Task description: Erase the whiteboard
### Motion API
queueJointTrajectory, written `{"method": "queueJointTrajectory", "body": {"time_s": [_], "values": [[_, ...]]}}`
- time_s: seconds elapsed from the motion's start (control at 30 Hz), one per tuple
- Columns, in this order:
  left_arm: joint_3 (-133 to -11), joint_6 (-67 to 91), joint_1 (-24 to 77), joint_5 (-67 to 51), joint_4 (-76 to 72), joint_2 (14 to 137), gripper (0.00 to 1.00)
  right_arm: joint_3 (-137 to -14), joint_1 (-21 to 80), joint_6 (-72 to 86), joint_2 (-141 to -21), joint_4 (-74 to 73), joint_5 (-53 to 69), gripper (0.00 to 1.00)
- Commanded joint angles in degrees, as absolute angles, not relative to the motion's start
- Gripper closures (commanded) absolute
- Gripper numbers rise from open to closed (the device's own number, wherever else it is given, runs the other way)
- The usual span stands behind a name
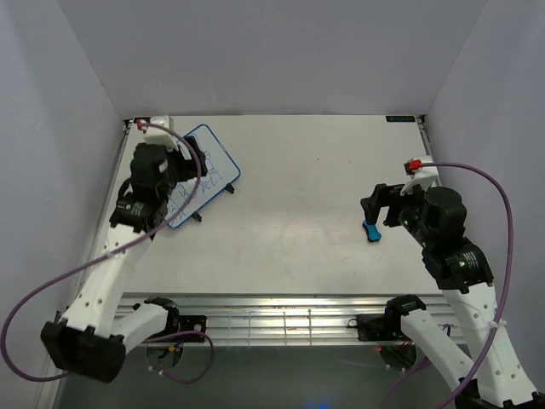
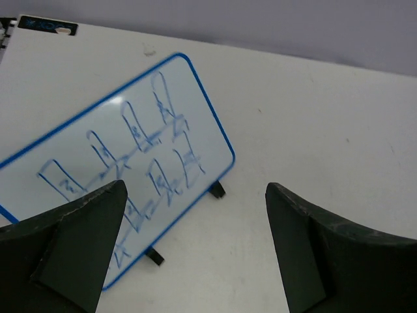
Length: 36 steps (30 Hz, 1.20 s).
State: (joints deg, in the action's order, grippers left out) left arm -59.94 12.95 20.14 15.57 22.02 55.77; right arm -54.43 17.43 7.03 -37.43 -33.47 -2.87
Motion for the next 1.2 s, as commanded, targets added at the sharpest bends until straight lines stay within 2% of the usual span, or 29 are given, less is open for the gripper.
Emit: {"method": "queueJointTrajectory", "body": {"time_s": [0.0,0.1,0.27,0.37,0.43,0.7,1.17], "values": [[-66.3,15.1,2.5,-6.2,11.2,65.2,0.02,-53.4,17.8,7.0,-35.7,-27.7,4.3,0.1],[-65.7,17.8,-8.2,-11.1,4.8,66.7,0.02,-51.8,17.8,8.0,-34.6,-25.8,8.4,0.1],[-52.9,22.7,-23.1,-18.9,-9.6,63.7,0.02,-49.8,17.8,8.3,-33.7,-25.8,15.7,0.1],[-45.9,21.7,-26.9,-23.0,-16.2,63.8,0.02,-49.5,17.8,8.3,-33.1,-25.6,18.4,0.1],[-43.3,20.2,-27.2,-23.6,-18.1,65.2,0.02,-49.7,17.8,8.3,-32.8,-25.4,19.9,0.1],[-37.6,28.1,-33.9,-44.4,-34.9,76.2,0.02,-51.1,18.3,7.7,-32.2,-27.0,21.4,0.1],[-45.0,28.7,-36.7,-56.6,-36.9,93.0,0.03,-50.7,19.6,6.7,-31.9,-25.9,24.9,0.1]]}}
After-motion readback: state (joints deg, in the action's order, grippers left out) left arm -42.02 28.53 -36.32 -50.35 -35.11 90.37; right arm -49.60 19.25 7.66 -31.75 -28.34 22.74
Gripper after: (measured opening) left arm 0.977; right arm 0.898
